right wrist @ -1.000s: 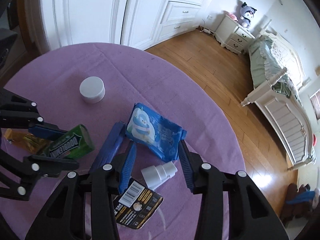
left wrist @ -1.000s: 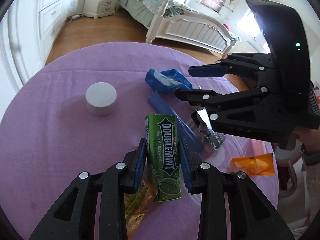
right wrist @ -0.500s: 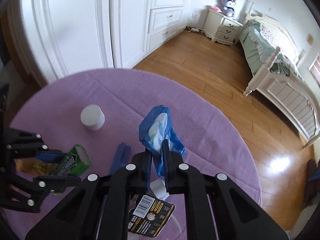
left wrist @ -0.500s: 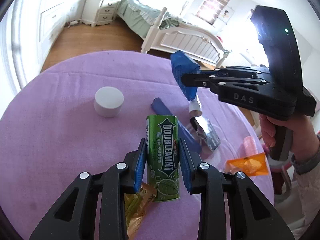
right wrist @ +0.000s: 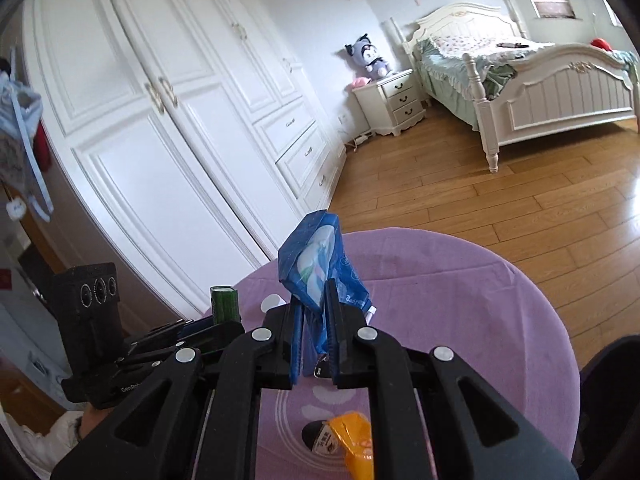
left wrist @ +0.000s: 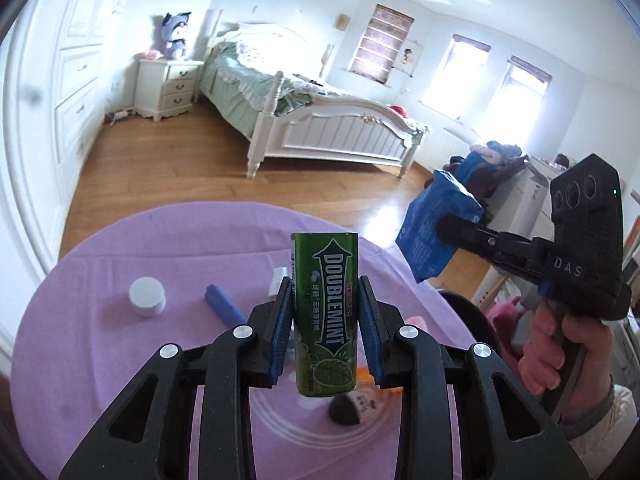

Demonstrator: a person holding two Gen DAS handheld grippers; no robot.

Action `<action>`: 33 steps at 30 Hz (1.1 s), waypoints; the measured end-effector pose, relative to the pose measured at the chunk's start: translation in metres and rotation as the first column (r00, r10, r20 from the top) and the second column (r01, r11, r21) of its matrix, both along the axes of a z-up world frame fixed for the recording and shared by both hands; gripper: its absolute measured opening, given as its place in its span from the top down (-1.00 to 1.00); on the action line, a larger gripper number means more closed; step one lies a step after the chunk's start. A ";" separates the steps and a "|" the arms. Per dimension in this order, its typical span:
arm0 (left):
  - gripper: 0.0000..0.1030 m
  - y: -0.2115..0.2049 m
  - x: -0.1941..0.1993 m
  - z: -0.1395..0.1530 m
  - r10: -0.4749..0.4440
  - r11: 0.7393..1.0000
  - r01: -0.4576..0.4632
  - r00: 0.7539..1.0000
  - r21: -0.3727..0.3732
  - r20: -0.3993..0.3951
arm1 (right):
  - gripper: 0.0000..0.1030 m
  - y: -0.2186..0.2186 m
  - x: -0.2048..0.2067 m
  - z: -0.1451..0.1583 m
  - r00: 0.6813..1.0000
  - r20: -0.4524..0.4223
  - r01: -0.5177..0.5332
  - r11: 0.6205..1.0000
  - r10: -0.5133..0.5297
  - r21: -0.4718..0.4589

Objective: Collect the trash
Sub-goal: 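Carry the gum pack and wipes packet over the bin and release both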

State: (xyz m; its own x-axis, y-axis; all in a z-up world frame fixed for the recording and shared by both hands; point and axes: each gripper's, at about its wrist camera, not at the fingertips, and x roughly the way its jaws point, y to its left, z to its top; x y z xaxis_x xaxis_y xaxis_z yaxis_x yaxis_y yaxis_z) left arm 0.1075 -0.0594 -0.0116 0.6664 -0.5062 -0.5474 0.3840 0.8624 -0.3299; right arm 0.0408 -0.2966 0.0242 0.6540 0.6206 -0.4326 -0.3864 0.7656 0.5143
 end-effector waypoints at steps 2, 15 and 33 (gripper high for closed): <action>0.38 -0.019 -0.005 0.008 -0.030 0.999 0.030 0.999 0.011 0.015 | 0.79 -0.019 -0.007 -0.003 0.999 -0.002 0.038 0.999 -0.038 0.030; 0.38 -0.135 -0.035 0.026 -0.193 0.977 0.185 0.978 0.103 0.078 | 0.79 -0.109 -0.046 -0.028 0.977 -0.043 0.214 0.966 -0.210 0.146; 0.38 -0.275 -0.034 -0.022 -0.362 0.920 0.356 0.932 0.163 0.014 | 0.79 -0.206 -0.083 -0.100 0.901 -0.176 0.428 0.880 -0.397 0.205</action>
